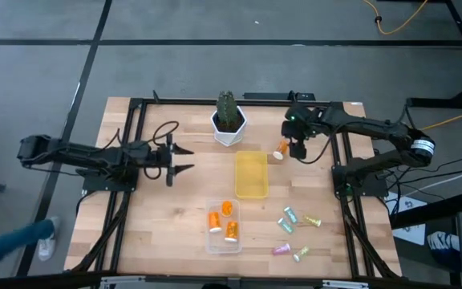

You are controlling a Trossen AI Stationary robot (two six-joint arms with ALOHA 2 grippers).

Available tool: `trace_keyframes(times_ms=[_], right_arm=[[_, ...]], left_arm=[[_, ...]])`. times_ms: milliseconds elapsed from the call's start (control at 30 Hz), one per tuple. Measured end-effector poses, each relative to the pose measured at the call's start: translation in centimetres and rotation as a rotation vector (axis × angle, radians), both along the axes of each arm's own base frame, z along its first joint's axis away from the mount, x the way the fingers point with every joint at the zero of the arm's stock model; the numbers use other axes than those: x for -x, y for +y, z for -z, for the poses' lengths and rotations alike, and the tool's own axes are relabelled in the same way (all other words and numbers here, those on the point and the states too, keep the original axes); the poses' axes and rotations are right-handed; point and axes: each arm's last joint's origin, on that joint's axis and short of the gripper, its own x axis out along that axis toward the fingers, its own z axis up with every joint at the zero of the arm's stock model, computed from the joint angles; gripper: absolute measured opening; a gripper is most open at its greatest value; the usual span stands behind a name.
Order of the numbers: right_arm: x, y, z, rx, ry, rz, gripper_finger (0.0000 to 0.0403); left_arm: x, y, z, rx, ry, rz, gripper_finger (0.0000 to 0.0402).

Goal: Pick and place medicine bottles into bin by pill shape (circle, oval)
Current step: Put the large orange pill bottle into the transparent bin

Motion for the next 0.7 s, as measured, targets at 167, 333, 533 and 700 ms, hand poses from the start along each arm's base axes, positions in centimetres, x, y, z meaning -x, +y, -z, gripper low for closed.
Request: trace_keyframes(times_ms=[167, 333, 533, 700], right_arm=[[-0.7, -0.4, -0.4, 0.040, -0.077, 0.004, 0.0284], [-1.0, -0.5, -0.5, 0.059, -0.110, 0.002, 0.0284], [-0.9, -0.5, -0.5, 0.058, -0.109, 0.003, 0.0284], [-0.9, -0.5, -0.5, 0.060, -0.108, 0.001, 0.0284]], left_arm=[[0.2, 1.2, 0.1, -0.007, 0.006, -0.079, 0.0212], [0.3, 1.6, 0.4, -0.008, 0.034, -0.124, 0.0212], [0.4, 1.8, 0.7, 0.032, 0.063, -0.221, 0.0212], [0.7, 1.3, 2.0, 0.039, 0.103, -0.062, 0.0212]])
